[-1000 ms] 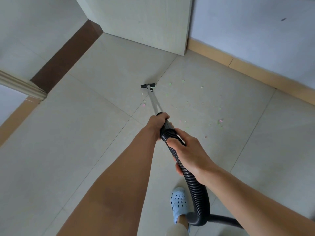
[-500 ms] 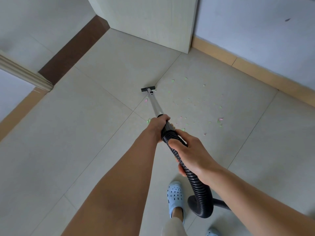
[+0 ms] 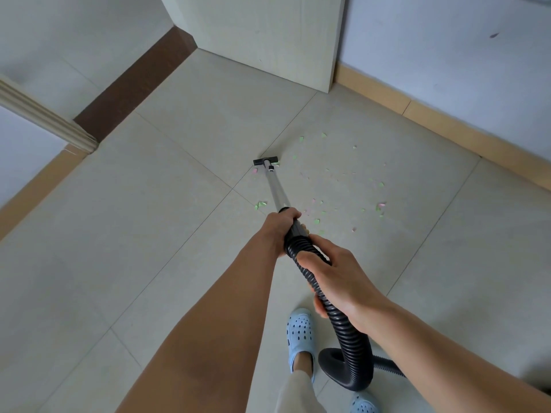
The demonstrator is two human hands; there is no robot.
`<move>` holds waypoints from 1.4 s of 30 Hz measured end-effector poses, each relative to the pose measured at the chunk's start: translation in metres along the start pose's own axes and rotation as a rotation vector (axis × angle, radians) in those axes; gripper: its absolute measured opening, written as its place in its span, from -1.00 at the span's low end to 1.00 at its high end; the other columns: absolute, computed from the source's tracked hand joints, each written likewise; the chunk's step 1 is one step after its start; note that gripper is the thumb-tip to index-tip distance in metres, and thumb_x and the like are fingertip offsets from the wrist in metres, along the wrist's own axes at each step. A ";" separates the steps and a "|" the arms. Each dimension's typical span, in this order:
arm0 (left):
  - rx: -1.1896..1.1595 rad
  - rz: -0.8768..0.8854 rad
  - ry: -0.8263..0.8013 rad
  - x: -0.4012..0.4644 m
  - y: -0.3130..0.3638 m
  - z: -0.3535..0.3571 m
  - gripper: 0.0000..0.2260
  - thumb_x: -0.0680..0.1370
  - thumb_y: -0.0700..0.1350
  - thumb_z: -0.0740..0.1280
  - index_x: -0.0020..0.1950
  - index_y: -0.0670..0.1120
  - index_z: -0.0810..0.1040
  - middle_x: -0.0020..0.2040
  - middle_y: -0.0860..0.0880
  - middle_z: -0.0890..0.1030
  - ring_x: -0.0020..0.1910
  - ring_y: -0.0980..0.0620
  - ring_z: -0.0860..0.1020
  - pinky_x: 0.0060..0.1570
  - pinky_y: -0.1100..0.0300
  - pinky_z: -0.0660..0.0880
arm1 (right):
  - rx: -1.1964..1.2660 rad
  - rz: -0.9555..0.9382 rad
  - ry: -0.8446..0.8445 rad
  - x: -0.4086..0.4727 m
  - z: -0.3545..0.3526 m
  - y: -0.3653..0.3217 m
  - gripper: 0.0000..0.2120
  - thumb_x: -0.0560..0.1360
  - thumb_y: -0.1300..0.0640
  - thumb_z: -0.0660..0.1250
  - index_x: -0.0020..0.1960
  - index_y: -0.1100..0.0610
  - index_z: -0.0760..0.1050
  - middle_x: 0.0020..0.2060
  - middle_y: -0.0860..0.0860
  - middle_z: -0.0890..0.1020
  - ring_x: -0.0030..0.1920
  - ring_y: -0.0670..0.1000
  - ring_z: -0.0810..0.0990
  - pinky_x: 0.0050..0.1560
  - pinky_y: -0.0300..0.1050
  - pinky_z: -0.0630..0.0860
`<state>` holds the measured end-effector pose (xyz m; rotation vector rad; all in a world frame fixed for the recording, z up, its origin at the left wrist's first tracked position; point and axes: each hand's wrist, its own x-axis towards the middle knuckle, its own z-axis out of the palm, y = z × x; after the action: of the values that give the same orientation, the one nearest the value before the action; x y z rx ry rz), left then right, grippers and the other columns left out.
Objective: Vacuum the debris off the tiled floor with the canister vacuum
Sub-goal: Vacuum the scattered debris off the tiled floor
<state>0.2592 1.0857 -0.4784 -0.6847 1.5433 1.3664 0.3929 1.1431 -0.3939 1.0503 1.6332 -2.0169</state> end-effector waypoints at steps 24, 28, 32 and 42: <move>-0.002 0.026 0.050 -0.003 -0.014 -0.027 -0.84 0.59 -0.24 0.26 0.11 -0.31 0.40 -0.30 -0.17 0.47 -0.40 -0.05 0.48 -0.50 0.19 0.50 | -0.022 0.032 -0.044 -0.001 0.017 0.012 -0.76 0.58 0.16 0.28 0.00 -0.20 0.57 -0.40 0.10 0.39 -0.56 0.05 0.36 -0.48 -0.14 0.34; -0.014 0.036 0.052 0.003 0.003 -0.030 -0.86 0.59 -0.25 0.25 0.10 -0.29 0.39 -0.31 -0.16 0.46 -0.42 -0.05 0.47 -0.54 0.23 0.50 | -0.029 0.038 -0.025 0.015 0.023 0.001 -0.77 0.58 0.14 0.29 0.14 -0.13 0.58 -0.36 0.12 0.40 -0.56 0.05 0.37 -0.51 -0.19 0.36; -0.003 0.032 0.051 0.000 0.007 -0.031 -0.86 0.60 -0.24 0.25 0.09 -0.29 0.39 -0.31 -0.15 0.47 -0.41 -0.04 0.47 -0.54 0.24 0.49 | -0.039 0.038 -0.027 0.014 0.024 -0.002 -0.74 0.58 0.14 0.29 0.22 -0.11 0.57 -0.34 0.13 0.41 -0.57 0.05 0.37 -0.50 -0.16 0.36; -0.068 -0.025 0.027 -0.035 -0.062 -0.015 -0.85 0.59 -0.23 0.25 0.10 -0.28 0.38 -0.32 -0.15 0.46 -0.41 -0.05 0.47 -0.52 0.22 0.49 | -0.097 0.042 -0.045 -0.048 0.002 0.038 -0.78 0.57 0.16 0.27 0.11 -0.08 0.59 -0.37 0.15 0.40 -0.56 0.06 0.37 -0.48 -0.13 0.32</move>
<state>0.3237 1.0517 -0.4749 -0.7646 1.5101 1.4010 0.4495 1.1220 -0.3854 0.9887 1.6547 -1.9006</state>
